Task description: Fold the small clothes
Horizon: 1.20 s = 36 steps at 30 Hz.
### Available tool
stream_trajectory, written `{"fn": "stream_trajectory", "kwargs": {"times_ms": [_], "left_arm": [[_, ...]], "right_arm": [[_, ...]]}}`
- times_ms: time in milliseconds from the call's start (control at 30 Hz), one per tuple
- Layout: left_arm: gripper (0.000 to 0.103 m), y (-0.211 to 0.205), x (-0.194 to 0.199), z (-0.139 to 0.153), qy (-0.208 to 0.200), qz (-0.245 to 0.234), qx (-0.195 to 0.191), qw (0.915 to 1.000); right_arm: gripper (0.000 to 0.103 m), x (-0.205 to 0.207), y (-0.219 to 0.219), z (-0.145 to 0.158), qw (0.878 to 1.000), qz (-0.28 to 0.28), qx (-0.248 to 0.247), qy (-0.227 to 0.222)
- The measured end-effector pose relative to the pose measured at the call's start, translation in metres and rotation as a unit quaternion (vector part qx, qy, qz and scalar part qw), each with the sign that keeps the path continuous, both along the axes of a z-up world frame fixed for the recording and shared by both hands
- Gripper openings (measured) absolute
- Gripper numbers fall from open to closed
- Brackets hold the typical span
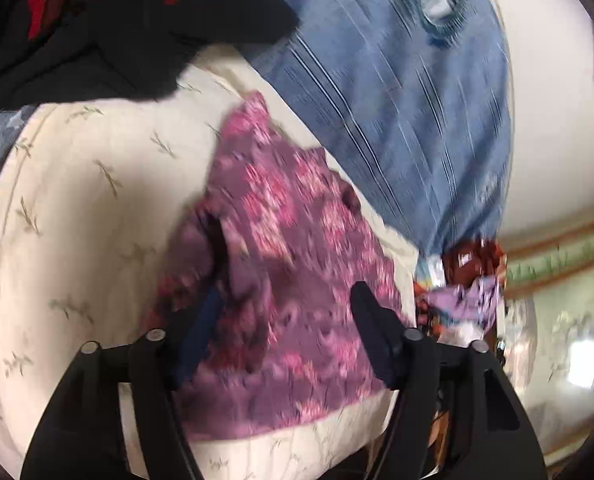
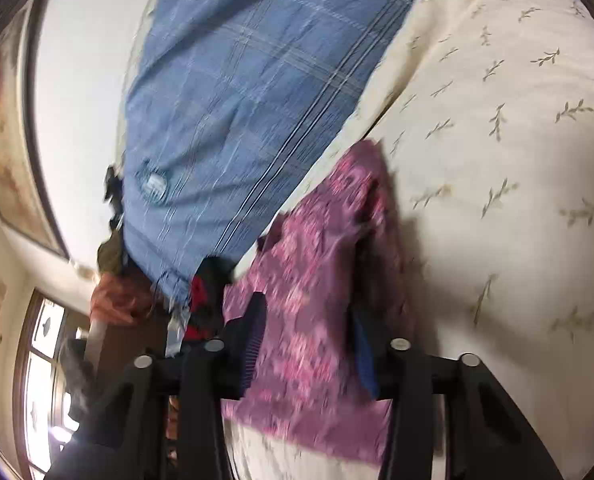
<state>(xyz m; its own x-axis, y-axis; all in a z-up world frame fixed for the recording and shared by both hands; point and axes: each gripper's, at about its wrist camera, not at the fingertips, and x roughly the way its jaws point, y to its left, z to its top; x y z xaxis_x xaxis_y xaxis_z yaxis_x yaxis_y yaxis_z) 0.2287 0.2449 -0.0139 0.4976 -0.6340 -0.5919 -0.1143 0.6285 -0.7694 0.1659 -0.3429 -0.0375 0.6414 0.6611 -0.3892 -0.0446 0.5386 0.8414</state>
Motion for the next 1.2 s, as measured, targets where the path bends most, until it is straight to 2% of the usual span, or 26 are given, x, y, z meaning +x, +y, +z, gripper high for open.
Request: {"fn": "stream_trajectory", "kwargs": {"times_ms": [100,133,167,200,233,267,300,400,467,533,667,767,800,833,867,900,933,967,1000,1033,1100,1200], "left_arm": [[0.070,-0.012,0.002,-0.012,0.028,-0.010,0.023,0.9993],[0.069,-0.014,0.004,-0.016,0.035,-0.007,0.020,0.9991],[0.060,-0.014,0.003,-0.016,0.038,-0.004,0.023,0.9990],[0.050,-0.013,0.001,-0.013,0.034,-0.003,0.029,0.9990],[0.025,-0.012,-0.001,-0.009,0.028,-0.008,0.019,0.9994],[0.009,-0.010,-0.001,-0.005,0.022,-0.017,-0.010,0.9996],[0.009,-0.007,0.001,0.000,0.018,-0.017,-0.027,0.9993],[0.009,-0.001,0.017,0.020,-0.009,0.006,-0.016,0.9998],[0.009,0.006,0.039,0.028,-0.021,0.030,-0.015,0.9992],[0.009,0.015,0.067,0.026,-0.015,0.057,-0.025,0.9980],[0.010,0.036,0.120,0.004,0.032,0.115,-0.019,0.9927],[0.010,0.057,0.146,-0.025,0.090,0.166,-0.010,0.9819],[0.012,0.065,0.148,-0.032,0.103,0.177,-0.025,0.9785],[0.015,0.073,0.148,-0.039,0.105,0.177,-0.059,0.9769],[0.020,0.077,0.146,-0.040,0.099,0.173,-0.081,0.9765],[0.030,0.079,0.143,-0.038,0.088,0.169,-0.084,0.9781],[0.038,0.079,0.138,-0.031,0.071,0.160,-0.067,0.9822],[0.053,0.076,0.134,-0.025,0.058,0.150,-0.048,0.9857],[0.061,0.067,0.128,-0.018,0.043,0.130,-0.022,0.9903],[0.063,0.061,0.126,-0.013,0.035,0.111,-0.007,0.9931],[0.066,0.039,0.123,-0.010,0.024,0.055,0.028,0.9978],[0.067,0.019,0.127,-0.019,0.035,0.008,0.068,0.9970]], "right_arm": [[0.047,-0.001,0.014,0.002,0.999,0.014,-0.052,0.003],[0.039,0.001,0.018,0.002,0.997,0.018,-0.074,0.007],[0.019,0.002,0.022,0.003,0.996,0.021,-0.089,0.009],[0.008,0.004,0.026,0.005,0.994,0.032,-0.102,0.010],[0.006,0.003,0.029,0.008,0.993,0.041,-0.113,0.008],[0.006,0.001,0.032,0.013,0.992,0.049,-0.120,0.000],[0.005,-0.001,0.033,0.019,0.992,0.059,-0.114,-0.012],[0.005,0.005,0.026,0.039,0.996,0.057,-0.060,-0.045],[0.005,0.022,0.015,0.046,0.997,0.031,-0.012,-0.063],[0.005,0.046,0.003,0.045,0.997,-0.007,0.021,-0.069],[0.006,0.087,-0.013,0.016,0.995,-0.065,0.070,-0.030],[0.011,0.115,-0.021,-0.017,0.991,-0.102,0.086,0.032],[0.011,0.121,-0.022,-0.025,0.990,-0.105,0.082,0.054],[0.013,0.124,-0.024,-0.031,0.988,-0.111,0.077,0.069],[0.014,0.123,-0.024,-0.032,0.988,-0.113,0.076,0.065],[0.016,0.119,-0.024,-0.029,0.990,-0.110,0.078,0.049],[0.024,0.113,-0.025,-0.023,0.992,-0.105,0.071,0.028],[0.034,0.111,-0.027,-0.018,0.992,-0.104,0.063,0.017],[0.038,0.106,-0.028,-0.011,0.993,-0.103,0.054,0.002],[0.043,0.102,-0.029,-0.004,0.994,-0.101,0.040,-0.010],[0.044,0.099,-0.026,0.007,0.995,-0.099,0.000,-0.017],[0.047,0.102,-0.019,0.011,0.994,-0.095,-0.049,-0.009]]}}
